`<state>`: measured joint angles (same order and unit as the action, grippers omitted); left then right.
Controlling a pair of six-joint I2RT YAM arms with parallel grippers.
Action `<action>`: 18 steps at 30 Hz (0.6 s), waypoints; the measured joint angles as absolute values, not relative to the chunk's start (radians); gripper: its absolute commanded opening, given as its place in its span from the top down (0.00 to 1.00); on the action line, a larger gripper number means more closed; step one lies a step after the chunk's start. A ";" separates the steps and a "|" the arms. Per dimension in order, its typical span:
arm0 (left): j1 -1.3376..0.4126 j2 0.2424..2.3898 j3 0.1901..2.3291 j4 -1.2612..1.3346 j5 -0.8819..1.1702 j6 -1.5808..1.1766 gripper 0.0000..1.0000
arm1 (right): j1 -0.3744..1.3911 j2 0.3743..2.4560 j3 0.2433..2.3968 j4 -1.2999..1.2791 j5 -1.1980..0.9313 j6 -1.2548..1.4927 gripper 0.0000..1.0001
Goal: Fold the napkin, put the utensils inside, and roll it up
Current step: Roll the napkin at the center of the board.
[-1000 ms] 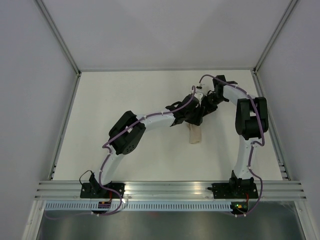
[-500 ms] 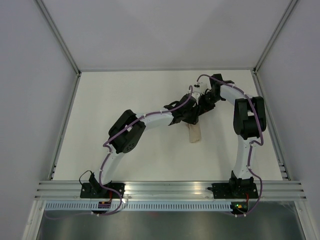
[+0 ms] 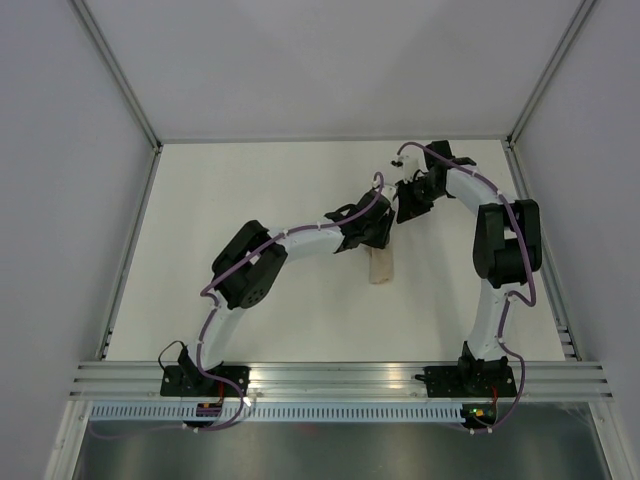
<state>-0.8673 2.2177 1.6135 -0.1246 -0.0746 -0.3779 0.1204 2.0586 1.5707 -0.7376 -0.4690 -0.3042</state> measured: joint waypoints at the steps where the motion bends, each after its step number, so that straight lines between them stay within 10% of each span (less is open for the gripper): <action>1: -0.867 2.214 1.609 -0.125 -0.077 -0.376 0.64 | 0.120 2.048 1.567 -0.736 -0.474 -0.303 0.76; 18: -0.818 2.192 1.539 -0.040 0.049 -0.376 0.56 | 0.100 2.024 1.512 -0.710 -0.557 -0.307 0.44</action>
